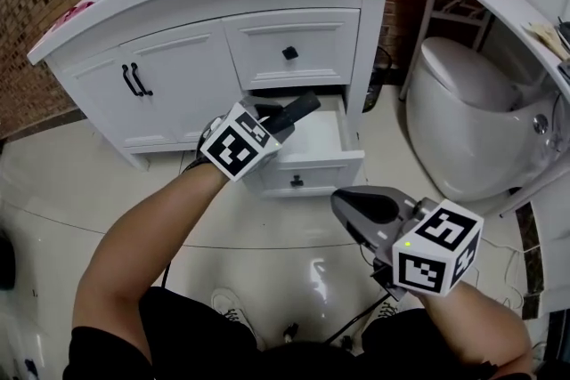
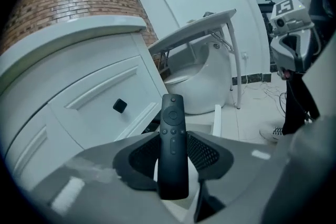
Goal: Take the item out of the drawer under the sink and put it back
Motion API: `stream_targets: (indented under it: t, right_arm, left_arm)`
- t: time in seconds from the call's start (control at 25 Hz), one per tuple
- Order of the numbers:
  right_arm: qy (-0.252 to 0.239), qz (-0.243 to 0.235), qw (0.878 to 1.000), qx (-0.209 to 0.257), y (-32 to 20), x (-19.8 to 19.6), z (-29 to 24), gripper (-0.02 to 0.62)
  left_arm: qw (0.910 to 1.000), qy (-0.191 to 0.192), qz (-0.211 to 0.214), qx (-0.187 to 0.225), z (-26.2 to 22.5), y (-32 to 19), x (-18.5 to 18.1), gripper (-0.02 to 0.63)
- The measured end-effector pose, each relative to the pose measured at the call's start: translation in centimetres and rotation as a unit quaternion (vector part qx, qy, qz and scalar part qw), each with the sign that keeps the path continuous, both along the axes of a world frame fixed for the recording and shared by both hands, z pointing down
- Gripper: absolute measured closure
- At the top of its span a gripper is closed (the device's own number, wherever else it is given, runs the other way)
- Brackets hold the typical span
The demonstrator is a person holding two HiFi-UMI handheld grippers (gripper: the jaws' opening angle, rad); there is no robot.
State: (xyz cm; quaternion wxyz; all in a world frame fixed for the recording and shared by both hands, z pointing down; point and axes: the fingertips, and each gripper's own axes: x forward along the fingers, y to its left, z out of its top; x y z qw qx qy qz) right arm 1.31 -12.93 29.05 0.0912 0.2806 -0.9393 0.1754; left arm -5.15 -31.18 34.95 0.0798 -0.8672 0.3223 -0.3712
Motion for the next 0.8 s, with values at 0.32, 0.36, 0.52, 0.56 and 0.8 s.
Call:
stream_targets:
  t: [0.32,0.36,0.52,0.56,0.8]
  right_arm:
    - [-0.003,-0.012,1.0,-0.008,-0.2,-0.4,0.4,0.593]
    - [-0.005,-0.014,1.0,-0.011,-0.2,-0.5,0.4,0.594]
    - [-0.01,-0.025,0.999,-0.018,-0.1,-0.6,0.5,0.594]
    - [-0.011,-0.026,0.999,-0.019,-0.1,-0.6,0.5,0.592]
    - [-0.022,-0.031,0.999,-0.028,-0.3,-0.5,0.5,0.593]
  left_arm:
    - [0.9976,-0.046,0.05,-0.014,4.4,-4.4,1.9,0.439]
    - [0.9967,-0.056,0.056,-0.016,5.1,-4.8,1.8,0.437]
    - [0.9927,-0.092,0.074,-0.026,7.4,-6.2,2.0,0.439]
    - [0.991,-0.105,0.076,-0.032,8.1,-6.4,2.1,0.437]
    - [0.9856,-0.134,0.092,-0.048,10.1,-8.3,3.3,0.437]
